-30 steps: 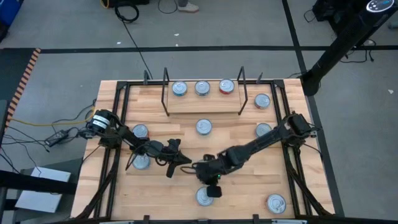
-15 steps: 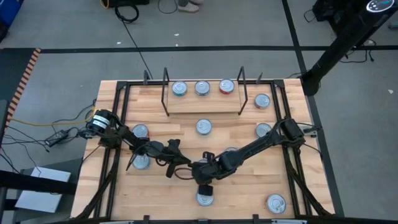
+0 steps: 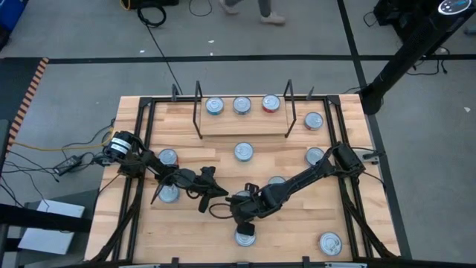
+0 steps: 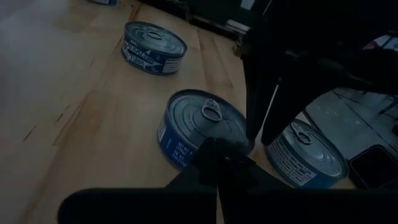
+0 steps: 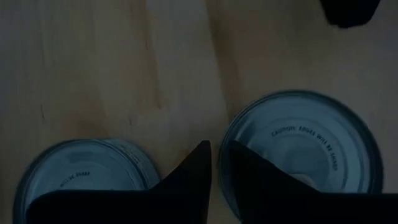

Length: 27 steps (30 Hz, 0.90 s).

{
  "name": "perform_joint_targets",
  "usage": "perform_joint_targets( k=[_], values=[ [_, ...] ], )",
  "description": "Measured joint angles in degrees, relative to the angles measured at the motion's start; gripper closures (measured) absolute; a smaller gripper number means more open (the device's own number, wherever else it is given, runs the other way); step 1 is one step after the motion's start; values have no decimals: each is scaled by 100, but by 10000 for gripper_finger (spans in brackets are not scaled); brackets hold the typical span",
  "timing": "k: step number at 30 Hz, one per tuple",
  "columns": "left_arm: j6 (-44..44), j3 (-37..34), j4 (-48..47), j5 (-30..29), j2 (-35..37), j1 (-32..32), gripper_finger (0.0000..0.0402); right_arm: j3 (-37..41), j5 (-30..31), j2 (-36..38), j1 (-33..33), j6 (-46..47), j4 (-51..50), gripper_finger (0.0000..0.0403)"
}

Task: Stack canned seafood by type on shelf
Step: Put the center blue tuna can on the shelf

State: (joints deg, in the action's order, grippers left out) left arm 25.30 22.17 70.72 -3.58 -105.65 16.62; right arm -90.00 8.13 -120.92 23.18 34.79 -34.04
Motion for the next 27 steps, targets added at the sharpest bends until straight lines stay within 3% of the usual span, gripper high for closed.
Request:
perform_joint_targets(
  k=[12, 22, 27],
  values=[
    [-110, 14, 25, 0, 0, 0, 401, -35, 28, -221, -16, -115, -117, 339],
    [18, 17, 11, -589, 0, -4, 401, -22, -114, -232, -196, -608, -387, 393],
    [37, 17, 51, -628, 0, -7, 401, -12, -312, -187, -292, -517, -354, 398]
  ],
)
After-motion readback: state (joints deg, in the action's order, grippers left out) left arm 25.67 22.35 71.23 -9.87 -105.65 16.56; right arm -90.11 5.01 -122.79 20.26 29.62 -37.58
